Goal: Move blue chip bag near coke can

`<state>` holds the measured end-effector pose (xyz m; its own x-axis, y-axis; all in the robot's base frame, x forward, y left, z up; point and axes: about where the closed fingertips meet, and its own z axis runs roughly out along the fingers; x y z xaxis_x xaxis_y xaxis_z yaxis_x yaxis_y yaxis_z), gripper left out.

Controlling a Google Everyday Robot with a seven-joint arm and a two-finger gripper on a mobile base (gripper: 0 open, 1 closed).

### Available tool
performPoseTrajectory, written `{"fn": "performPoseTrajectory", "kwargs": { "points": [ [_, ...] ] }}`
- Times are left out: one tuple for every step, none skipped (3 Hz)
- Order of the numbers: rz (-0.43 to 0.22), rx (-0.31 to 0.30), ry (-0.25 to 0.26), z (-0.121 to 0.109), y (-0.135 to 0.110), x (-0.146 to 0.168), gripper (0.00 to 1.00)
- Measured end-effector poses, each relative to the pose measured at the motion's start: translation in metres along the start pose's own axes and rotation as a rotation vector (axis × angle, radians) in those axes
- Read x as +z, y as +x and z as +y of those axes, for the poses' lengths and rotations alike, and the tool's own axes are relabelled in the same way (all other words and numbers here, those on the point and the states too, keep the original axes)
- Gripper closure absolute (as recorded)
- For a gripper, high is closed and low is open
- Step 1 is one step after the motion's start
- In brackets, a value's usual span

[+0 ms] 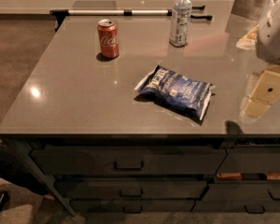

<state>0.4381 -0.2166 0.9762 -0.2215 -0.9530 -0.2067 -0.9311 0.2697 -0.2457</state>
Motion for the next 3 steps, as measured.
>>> {"fn": "performPoseTrajectory", "kwargs": {
  "points": [
    [0.0, 0.0, 0.0, 0.0, 0.0, 0.0, 0.0],
    [-0.02, 0.059, 0.009, -0.012, -0.006, 0.012, 0.0],
    [-0.06, 0.16, 0.006, -0.032, -0.021, 0.041, 0.0]
  ]
}}
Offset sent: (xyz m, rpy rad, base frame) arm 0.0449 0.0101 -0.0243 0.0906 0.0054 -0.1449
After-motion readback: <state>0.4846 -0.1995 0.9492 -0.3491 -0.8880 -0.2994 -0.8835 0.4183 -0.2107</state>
